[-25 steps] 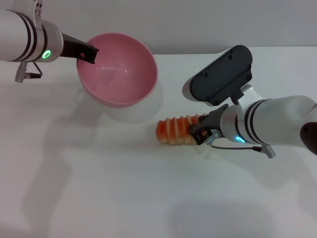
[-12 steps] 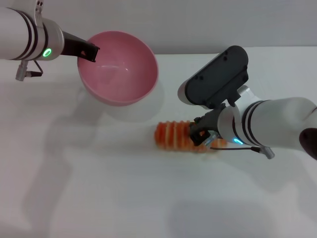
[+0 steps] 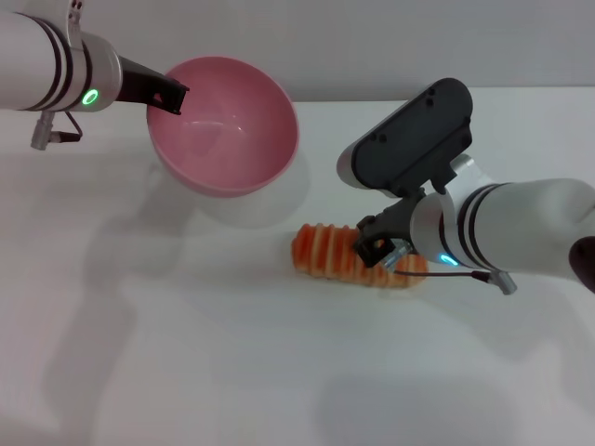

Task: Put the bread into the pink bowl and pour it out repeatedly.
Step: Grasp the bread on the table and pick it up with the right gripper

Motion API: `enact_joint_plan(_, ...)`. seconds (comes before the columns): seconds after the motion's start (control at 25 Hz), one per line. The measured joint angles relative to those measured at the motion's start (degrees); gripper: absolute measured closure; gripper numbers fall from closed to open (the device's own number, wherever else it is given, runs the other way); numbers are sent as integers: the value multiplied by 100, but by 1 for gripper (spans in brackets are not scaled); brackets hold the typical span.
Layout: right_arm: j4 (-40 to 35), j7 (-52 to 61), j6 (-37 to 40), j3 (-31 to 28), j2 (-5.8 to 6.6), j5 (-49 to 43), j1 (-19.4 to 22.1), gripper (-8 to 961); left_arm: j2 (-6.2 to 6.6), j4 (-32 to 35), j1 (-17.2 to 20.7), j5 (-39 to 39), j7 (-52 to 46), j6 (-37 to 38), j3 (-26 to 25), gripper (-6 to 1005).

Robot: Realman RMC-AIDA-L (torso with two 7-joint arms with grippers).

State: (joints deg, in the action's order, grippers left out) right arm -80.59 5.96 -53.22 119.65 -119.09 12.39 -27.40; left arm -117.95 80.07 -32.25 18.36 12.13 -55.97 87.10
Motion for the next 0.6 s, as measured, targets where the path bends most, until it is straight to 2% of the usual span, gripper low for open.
enact_joint_plan(0.44,-156,80,-280,-116,1,51,-68,851,0,-161,-90,0,1,-1,0,952)
enact_joint_plan(0.52,-206,78,-310,-78,0,49,-84,666,0,-162,-90,0,1,-1,0,952)
enact_joint_plan(0.6,-202,74,-328,-81,1,51,-96,590,0,-164,-90,0,2,0,0,952)
